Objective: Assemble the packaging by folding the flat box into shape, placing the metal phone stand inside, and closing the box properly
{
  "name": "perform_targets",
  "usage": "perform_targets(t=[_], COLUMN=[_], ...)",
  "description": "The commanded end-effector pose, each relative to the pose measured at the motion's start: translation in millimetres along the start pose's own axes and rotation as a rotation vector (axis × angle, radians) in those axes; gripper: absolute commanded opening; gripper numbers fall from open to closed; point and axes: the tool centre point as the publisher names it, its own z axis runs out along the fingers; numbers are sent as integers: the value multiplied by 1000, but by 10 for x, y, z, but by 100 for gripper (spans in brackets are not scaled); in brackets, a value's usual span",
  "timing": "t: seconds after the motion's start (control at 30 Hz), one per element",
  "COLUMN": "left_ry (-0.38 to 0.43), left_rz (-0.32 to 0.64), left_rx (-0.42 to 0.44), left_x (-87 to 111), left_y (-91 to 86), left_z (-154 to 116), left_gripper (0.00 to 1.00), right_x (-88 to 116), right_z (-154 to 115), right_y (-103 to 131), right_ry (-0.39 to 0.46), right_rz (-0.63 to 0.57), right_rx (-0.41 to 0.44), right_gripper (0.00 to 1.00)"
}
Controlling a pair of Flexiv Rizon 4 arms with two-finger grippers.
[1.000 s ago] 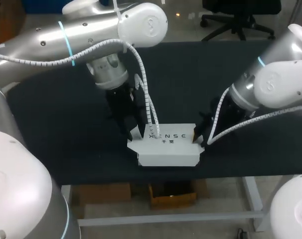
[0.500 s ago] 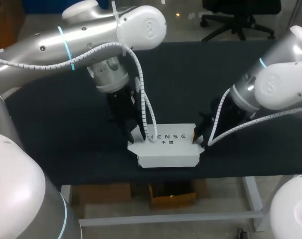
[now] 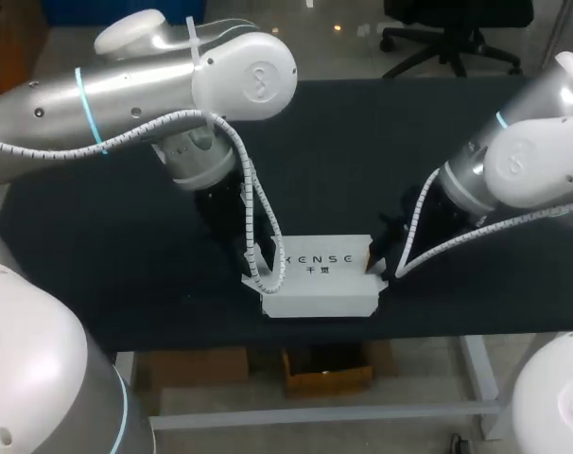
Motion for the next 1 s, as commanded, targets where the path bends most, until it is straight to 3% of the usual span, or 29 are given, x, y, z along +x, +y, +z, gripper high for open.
perform_targets(t=[0.03,0.63,1.0], left_ry=[9,14,73], left_rz=[-2,9,5], left_rx=[76,114,158], left_x=[-31,-1,-54], left_y=[32,29,-5], left_z=[32,104,137], left_gripper=[42,40,37], right_x=[-18,-10,-20], right_z=[5,44,72], right_y=[0,-13,9], right_ry=[9,11,13], right_rz=[-2,-43,-62], right_rx=[3,-40,-44], right_gripper=[39,40,39])
